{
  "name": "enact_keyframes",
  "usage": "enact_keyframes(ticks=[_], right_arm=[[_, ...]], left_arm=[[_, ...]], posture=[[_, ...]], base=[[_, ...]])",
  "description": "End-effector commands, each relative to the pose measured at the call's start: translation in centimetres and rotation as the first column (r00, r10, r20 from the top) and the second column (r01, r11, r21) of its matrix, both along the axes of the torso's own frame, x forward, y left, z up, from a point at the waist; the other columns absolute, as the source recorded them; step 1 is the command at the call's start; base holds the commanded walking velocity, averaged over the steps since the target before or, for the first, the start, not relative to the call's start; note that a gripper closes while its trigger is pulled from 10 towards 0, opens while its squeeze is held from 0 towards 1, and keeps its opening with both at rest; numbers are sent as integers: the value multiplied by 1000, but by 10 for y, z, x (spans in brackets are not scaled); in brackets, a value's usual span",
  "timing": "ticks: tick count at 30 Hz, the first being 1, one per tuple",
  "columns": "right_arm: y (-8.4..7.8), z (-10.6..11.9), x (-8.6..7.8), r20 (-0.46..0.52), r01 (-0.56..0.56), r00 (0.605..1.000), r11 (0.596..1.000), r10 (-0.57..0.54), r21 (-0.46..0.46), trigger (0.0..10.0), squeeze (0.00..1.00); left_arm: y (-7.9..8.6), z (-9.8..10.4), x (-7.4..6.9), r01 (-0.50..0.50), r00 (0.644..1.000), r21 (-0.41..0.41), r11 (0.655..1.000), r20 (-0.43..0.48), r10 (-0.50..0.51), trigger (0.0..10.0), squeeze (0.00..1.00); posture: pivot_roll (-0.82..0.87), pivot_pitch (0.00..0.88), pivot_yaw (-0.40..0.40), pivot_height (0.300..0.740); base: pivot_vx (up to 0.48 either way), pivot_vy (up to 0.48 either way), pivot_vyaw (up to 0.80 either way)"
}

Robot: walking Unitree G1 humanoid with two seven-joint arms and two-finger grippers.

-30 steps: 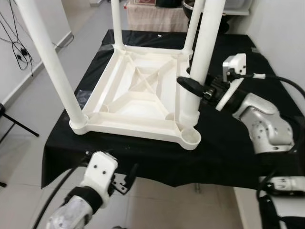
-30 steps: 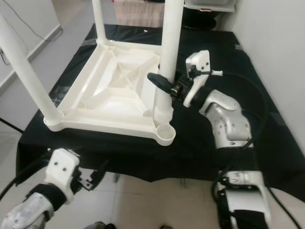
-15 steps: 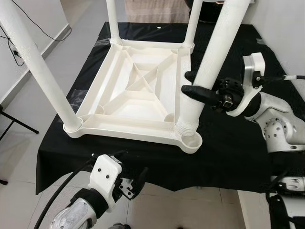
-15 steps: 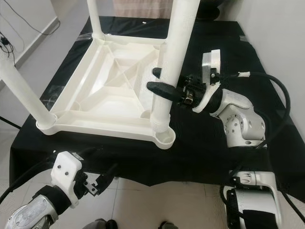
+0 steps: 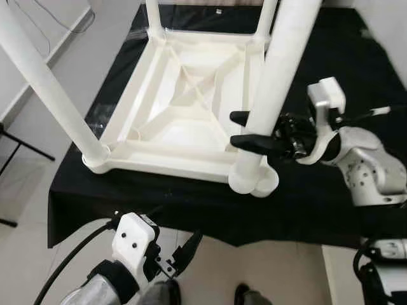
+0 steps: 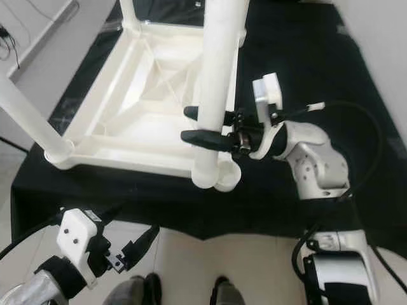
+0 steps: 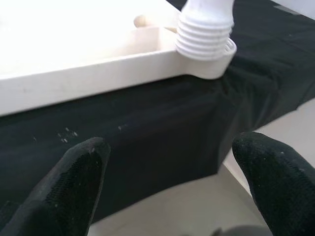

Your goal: Building children table

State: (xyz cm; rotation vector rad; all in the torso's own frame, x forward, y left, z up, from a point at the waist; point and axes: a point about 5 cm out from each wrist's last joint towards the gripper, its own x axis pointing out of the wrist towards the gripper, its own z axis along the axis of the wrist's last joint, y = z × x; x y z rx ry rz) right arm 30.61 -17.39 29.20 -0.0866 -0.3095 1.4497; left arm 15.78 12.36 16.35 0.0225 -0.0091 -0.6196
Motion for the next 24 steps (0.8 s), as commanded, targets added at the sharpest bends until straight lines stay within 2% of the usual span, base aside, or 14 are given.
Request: enact_keyframes(ticks=[1,9,17,24], right_arm=[[-6,1,-6,12,-4,1000,1000,4,1,10000,0],[-20,5,-19,17,-11,1000,1000,11,-15,10000,0],[-18,0,-31,6,-52,999,996,53,-79,10000,0],[-14,-6,-24,-8,-41,999,995,40,-92,10000,0]], left_arm=[[3,1,-5,9,1000,16,1000,-13,-9,10000,0],[7,2,-11,16,999,24,1000,-30,-15,10000,0],[10,2,-14,21,999,31,999,-37,-20,10000,0],[9,2,-15,24,999,33,999,-38,-23,10000,0]], posture=[[117,382,41,740],[119,399,66,740],[112,398,76,740],[111,388,70,740]], base=[[0,0,0],[0,0,0],[0,0,0],[0,0,0]])
